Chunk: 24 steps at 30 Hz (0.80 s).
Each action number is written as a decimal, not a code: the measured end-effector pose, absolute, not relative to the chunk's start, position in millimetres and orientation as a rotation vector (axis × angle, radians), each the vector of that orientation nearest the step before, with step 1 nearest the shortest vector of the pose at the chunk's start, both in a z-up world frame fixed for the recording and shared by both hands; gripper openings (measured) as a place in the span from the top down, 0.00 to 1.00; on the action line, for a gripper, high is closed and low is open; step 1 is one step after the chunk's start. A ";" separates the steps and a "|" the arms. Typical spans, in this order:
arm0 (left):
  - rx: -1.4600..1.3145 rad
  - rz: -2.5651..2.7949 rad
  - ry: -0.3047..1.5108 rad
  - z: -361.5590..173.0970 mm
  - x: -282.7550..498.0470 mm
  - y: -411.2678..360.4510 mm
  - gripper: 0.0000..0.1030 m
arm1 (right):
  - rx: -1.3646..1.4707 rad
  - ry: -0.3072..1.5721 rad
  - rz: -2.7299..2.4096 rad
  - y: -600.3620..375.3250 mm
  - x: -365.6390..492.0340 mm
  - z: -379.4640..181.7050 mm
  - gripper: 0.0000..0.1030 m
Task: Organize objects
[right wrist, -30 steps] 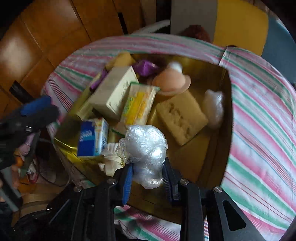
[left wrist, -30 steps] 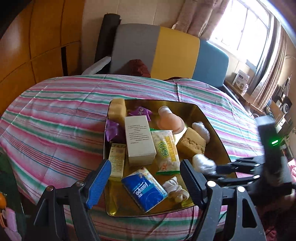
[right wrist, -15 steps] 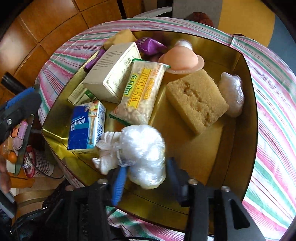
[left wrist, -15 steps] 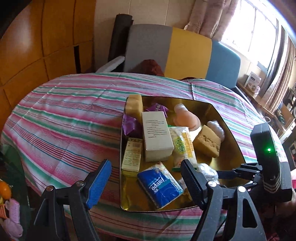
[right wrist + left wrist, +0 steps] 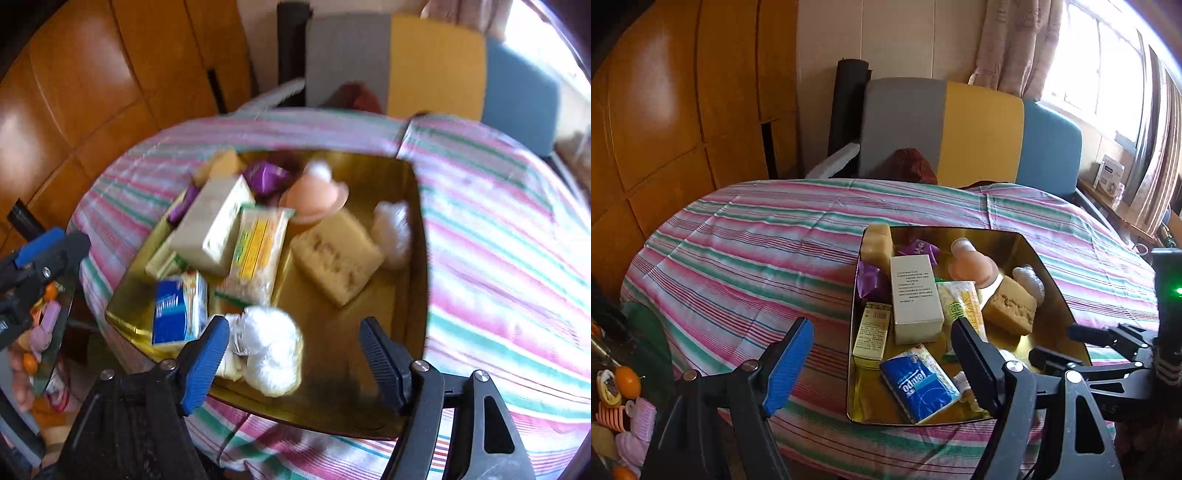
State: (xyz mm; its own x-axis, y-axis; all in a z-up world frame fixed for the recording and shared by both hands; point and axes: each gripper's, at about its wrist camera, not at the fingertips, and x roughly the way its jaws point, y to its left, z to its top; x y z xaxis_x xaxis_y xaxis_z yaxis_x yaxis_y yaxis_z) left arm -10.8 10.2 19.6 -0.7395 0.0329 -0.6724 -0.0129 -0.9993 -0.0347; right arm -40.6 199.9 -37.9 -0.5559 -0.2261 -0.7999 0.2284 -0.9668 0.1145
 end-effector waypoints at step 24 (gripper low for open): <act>-1.079 2.950 -0.042 27.2 18.1 37.0 0.24 | 1.025 0.007 -3.015 221.9 6.4 11.6 0.02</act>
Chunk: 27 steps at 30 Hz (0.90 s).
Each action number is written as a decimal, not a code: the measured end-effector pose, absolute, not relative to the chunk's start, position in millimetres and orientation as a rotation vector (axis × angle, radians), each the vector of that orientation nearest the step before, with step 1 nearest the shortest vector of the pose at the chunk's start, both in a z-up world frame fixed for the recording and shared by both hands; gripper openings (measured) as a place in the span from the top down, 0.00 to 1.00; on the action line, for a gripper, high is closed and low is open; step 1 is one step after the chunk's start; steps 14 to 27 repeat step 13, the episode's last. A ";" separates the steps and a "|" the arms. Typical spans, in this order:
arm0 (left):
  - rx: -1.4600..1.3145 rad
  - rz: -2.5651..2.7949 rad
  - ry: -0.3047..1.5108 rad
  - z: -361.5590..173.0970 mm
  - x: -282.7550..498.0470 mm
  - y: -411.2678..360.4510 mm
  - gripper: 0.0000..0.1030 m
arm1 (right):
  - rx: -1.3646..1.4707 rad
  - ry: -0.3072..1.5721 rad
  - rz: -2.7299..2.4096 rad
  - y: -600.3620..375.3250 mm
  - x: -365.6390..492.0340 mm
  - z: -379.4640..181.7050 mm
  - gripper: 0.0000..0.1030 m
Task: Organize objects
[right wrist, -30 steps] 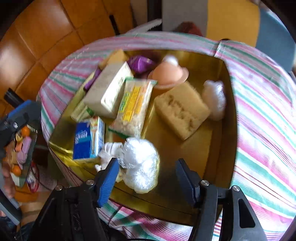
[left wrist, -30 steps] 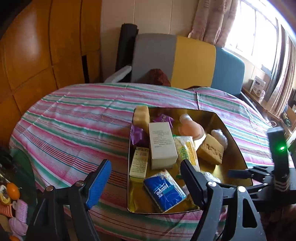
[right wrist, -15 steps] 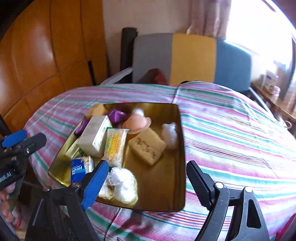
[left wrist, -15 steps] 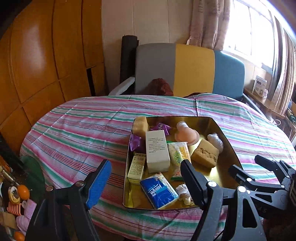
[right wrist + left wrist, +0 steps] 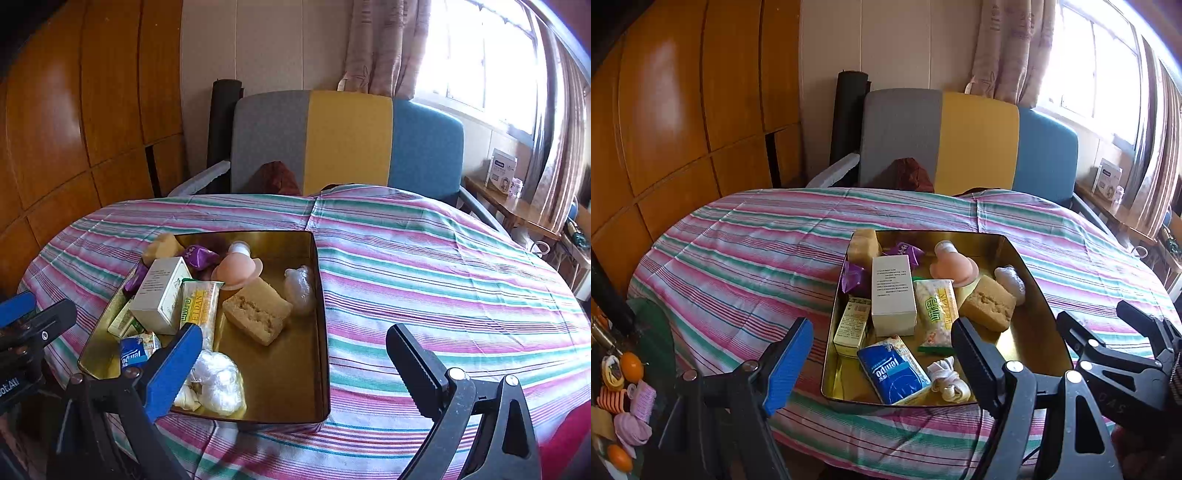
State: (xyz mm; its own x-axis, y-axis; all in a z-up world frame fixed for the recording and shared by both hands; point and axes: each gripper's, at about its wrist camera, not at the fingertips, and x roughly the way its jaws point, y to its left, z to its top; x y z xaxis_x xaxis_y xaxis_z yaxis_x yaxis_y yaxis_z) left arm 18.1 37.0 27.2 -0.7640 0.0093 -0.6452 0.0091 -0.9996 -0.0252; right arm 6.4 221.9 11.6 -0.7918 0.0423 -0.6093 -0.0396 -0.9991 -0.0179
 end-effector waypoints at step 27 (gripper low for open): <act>-1.042 2.973 -0.090 23.1 16.7 26.4 0.31 | -1.043 -0.018 2.957 201.0 -8.1 10.1 0.02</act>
